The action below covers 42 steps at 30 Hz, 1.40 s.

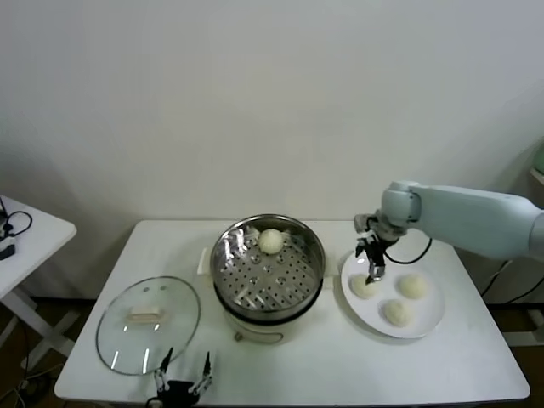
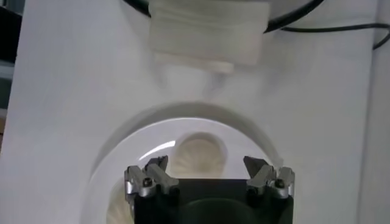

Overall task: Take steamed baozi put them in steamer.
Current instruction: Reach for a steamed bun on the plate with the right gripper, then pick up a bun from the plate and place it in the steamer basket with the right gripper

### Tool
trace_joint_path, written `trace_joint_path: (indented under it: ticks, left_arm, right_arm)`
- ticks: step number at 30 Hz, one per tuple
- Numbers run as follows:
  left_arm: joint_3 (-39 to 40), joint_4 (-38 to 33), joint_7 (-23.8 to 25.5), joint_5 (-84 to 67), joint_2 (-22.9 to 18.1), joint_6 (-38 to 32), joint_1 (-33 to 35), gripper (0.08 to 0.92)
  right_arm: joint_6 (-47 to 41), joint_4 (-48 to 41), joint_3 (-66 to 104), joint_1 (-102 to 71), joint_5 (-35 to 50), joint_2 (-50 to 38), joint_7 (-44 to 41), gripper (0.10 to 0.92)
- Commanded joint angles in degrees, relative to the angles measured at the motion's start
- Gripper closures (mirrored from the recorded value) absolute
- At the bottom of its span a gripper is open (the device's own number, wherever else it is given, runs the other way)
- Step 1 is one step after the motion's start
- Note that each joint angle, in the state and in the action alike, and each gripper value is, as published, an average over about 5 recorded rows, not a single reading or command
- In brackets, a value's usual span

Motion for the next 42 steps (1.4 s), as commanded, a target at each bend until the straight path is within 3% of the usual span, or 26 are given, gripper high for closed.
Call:
trace_joint_path:
  ticks: [1,15,25,32,42]
  left_arm:
    - [-0.11,0.22,-0.03,0.11,0.07,-0.15,0.07,0.177]
    - [-0.18,0.69,-0.15,0.17,0.35,-0.38,-0.21,0.177]
    - [-0.16,0.87,-0.21,0.17,0.34,-0.37,-0.58,0.177]
    - [-0.26,0.68,-0.27,0.15,0.26,-0.47,-0.45,0.177]
    - [-0.25,0.45,-0.33,0.30,0.15,-0.48,-0.42,0.177]
  right_arm:
    - [-3.35,-1.65,4.50,-7.99,-3.02,-0.49,2.46,0.203]
    - [-4.55,-3.86,6.99,-9.88,-6.15,0.20,4.45,0.210]
    - [-4.47,-3.62,6.86,-8.36,-5.81,0.33,3.33,0.341]
    - [-4.28,1.10,2.45,-0.05,1.30,-1.61,1.52,0.399]
    - [-3.13,15.77,-14.75,31.36,16.12,-1.55,-3.80,0.414]
